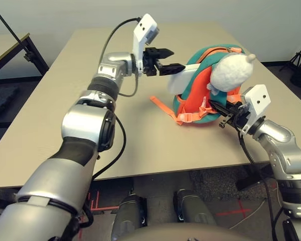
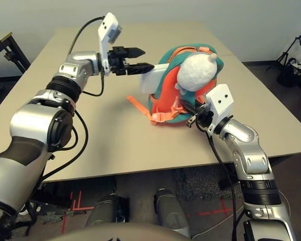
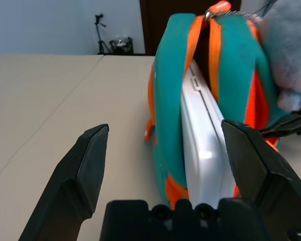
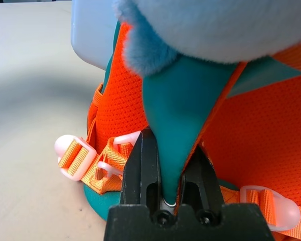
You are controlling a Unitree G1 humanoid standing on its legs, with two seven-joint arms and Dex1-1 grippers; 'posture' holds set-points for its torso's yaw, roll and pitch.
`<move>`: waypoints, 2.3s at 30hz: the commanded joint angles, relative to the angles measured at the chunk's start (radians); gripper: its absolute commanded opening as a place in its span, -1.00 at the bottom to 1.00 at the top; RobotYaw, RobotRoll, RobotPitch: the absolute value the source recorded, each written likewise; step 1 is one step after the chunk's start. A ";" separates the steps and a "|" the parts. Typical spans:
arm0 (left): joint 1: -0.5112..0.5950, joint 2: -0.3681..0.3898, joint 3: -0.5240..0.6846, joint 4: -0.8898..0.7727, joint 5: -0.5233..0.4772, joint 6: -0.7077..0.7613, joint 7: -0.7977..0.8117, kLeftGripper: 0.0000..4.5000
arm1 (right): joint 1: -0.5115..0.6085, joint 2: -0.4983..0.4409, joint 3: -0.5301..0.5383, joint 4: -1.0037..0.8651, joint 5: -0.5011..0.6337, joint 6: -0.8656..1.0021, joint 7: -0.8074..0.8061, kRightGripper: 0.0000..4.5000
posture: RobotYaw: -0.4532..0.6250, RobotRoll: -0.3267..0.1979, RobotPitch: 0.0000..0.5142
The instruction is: Put the pencil case into the backpack and zip it.
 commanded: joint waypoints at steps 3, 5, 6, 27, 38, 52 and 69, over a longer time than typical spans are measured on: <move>0.039 0.064 0.030 -0.130 -0.055 0.083 -0.081 1.00 | -0.002 -0.004 0.030 0.012 -0.006 0.003 0.029 -0.96 | -0.62 0.25 -0.97; 0.073 0.081 0.028 -0.195 -0.070 0.119 -0.102 1.00 | -0.003 -0.006 0.029 0.015 -0.006 0.003 0.032 -0.96 | -0.61 0.25 -0.97; 0.093 0.087 0.027 -0.228 -0.076 0.135 -0.108 1.00 | -0.004 -0.006 0.029 0.017 -0.007 0.003 0.032 -0.96 | -0.61 0.25 -0.97; 0.390 0.088 -0.044 -0.637 -0.156 0.331 -0.048 -0.98 | -0.030 -0.001 0.032 0.050 -0.015 -0.013 0.046 -0.96 | -0.61 0.25 -1.00; 0.326 0.004 -0.097 -0.475 -0.126 0.207 -0.011 -1.00 | -0.024 -0.002 0.031 0.036 -0.013 -0.009 0.043 -0.96 | -0.63 0.25 -1.00; 0.221 -0.054 -0.083 -0.288 -0.106 0.090 0.016 -1.00 | -0.003 -0.002 0.019 0.011 -0.011 -0.001 0.029 -0.96 | -0.68 0.25 -0.99; 0.102 -0.222 -0.049 -0.055 -0.078 -0.019 0.108 -1.00 | 0.000 -0.002 0.018 -0.002 -0.009 0.004 0.026 -0.96 | -0.72 0.25 -0.99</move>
